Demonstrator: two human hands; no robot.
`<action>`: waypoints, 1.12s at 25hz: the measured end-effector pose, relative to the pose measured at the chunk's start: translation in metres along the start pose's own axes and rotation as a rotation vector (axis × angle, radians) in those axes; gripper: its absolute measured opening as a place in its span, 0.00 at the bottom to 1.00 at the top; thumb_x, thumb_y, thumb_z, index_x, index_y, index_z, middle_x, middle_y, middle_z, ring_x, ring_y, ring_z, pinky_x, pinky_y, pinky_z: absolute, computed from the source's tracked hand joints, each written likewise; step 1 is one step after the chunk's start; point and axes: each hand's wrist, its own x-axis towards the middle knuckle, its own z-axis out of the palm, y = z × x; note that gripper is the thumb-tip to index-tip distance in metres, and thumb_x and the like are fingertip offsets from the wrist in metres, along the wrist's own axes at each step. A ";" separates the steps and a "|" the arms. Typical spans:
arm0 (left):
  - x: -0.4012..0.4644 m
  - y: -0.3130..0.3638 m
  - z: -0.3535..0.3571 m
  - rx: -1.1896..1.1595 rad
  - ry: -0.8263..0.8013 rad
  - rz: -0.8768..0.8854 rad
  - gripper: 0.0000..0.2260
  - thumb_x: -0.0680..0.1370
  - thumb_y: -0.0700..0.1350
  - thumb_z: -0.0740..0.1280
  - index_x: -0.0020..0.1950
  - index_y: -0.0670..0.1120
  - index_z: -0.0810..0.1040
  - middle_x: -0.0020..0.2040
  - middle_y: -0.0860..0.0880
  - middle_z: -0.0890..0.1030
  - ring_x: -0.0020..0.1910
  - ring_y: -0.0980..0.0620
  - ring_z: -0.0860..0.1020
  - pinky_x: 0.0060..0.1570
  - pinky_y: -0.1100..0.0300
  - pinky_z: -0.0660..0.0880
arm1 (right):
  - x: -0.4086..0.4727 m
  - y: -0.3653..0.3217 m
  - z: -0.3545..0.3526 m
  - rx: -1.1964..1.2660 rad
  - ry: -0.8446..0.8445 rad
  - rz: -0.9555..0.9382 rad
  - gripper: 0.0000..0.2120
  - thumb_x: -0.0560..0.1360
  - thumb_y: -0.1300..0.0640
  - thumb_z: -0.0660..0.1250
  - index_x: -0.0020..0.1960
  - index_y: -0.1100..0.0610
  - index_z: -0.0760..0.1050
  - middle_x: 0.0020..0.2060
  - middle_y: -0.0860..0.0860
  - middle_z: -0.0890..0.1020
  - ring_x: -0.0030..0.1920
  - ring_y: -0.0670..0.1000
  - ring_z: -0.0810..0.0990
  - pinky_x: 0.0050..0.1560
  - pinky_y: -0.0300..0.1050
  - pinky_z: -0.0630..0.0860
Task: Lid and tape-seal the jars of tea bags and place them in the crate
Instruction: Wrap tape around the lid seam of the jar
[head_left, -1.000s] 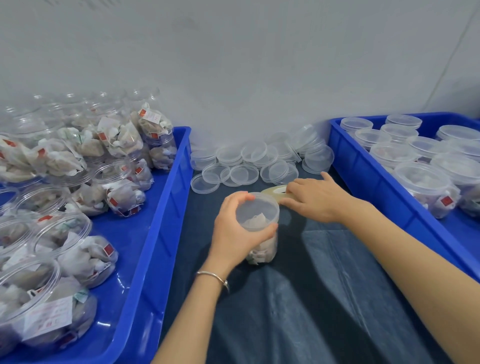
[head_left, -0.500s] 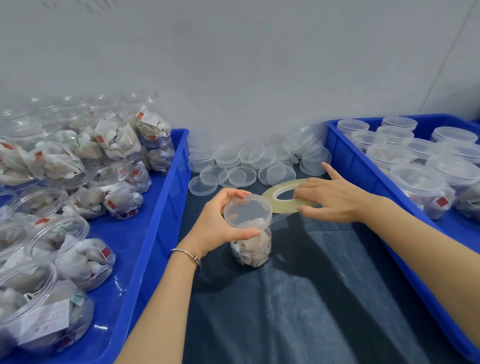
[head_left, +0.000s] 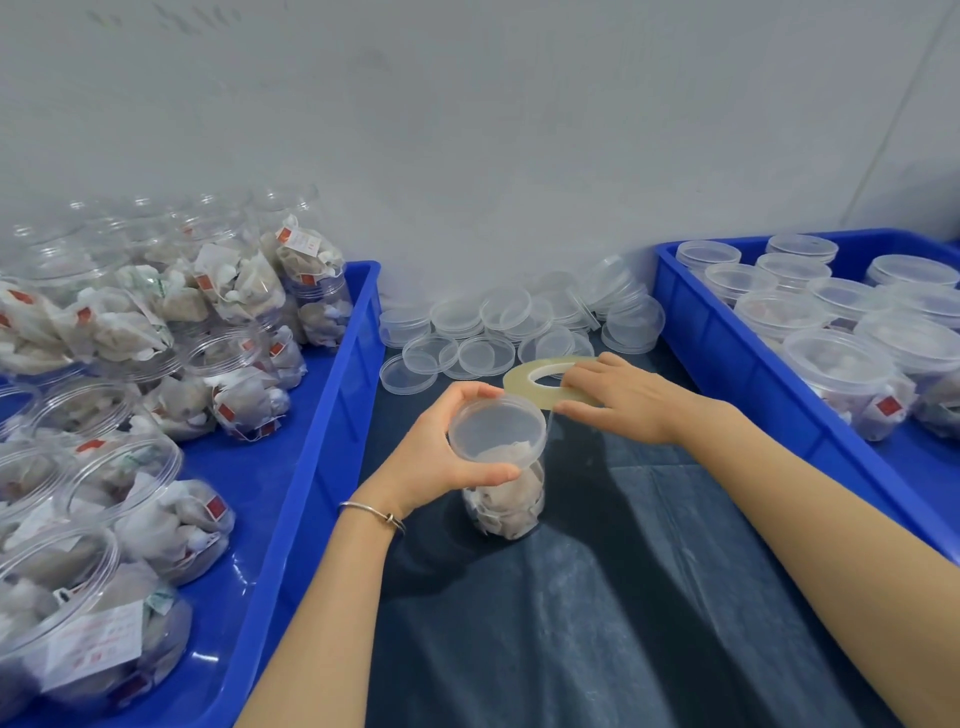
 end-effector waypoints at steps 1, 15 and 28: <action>-0.001 0.004 0.000 0.065 -0.037 -0.033 0.33 0.68 0.41 0.77 0.69 0.52 0.67 0.65 0.57 0.71 0.65 0.58 0.69 0.63 0.59 0.69 | 0.001 -0.003 0.001 0.006 0.008 0.001 0.19 0.79 0.39 0.51 0.54 0.51 0.69 0.53 0.44 0.72 0.52 0.46 0.62 0.51 0.51 0.70; 0.010 0.031 0.028 0.663 0.083 -0.072 0.28 0.74 0.58 0.68 0.69 0.50 0.64 0.68 0.51 0.66 0.69 0.49 0.60 0.66 0.47 0.65 | -0.012 -0.010 -0.008 -0.002 -0.064 -0.023 0.10 0.81 0.51 0.55 0.59 0.54 0.67 0.53 0.44 0.65 0.57 0.44 0.59 0.61 0.55 0.67; 0.012 0.029 0.059 0.754 0.427 -0.119 0.10 0.77 0.55 0.60 0.57 0.55 0.68 0.58 0.59 0.74 0.66 0.46 0.63 0.60 0.48 0.62 | -0.011 -0.037 0.013 -0.215 0.171 0.111 0.15 0.80 0.44 0.53 0.60 0.52 0.66 0.59 0.45 0.68 0.64 0.46 0.61 0.60 0.55 0.65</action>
